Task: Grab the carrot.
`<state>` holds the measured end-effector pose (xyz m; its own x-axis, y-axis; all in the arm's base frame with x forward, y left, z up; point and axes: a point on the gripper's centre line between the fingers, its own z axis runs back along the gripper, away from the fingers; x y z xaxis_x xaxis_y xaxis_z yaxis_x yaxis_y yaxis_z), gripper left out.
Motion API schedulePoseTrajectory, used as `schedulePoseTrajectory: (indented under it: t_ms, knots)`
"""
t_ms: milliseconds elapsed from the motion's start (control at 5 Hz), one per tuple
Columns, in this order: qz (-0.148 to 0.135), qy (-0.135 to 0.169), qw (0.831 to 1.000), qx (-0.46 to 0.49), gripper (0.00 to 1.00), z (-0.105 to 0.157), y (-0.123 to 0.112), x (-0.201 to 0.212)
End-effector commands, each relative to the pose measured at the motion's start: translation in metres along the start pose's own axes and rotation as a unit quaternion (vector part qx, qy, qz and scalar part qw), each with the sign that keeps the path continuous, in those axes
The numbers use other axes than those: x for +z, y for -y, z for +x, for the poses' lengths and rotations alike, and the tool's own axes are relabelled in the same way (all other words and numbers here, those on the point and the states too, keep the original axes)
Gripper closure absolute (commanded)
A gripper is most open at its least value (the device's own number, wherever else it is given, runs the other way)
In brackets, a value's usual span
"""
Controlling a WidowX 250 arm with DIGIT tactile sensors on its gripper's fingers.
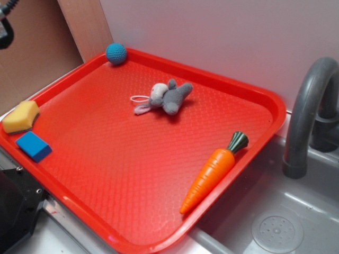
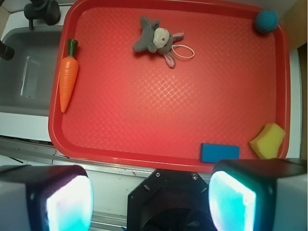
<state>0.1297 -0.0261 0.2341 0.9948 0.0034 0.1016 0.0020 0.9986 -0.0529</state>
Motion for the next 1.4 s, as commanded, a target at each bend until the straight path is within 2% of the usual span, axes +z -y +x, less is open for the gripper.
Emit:
schedulePoseTrajectory:
  t_ms: [0, 200, 400, 600, 800, 1000, 1200]
  knots:
    - [-0.054, 0.031, 0.996, 0.068, 0.0, 0.07, 0.0, -0.005]
    - [-0.066, 0.027, 0.994, 0.083, 0.0, 0.084, 0.002, -0.011]
    - [-0.143, 0.0, 0.987, 0.078, 0.0, 0.088, 0.014, -0.039]
    - [-0.153, -0.02, 0.986, 0.067, 0.0, 0.09, 0.032, -0.073]
    - [-0.173, -0.055, 0.982, 0.056, 0.0, 0.087, 0.053, -0.109]
    - [-0.188, -0.077, 0.978, 0.047, 0.0, 0.084, 0.077, -0.129]
    - [-0.199, -0.095, 0.974, 0.041, 0.0, 0.087, 0.11, -0.158]
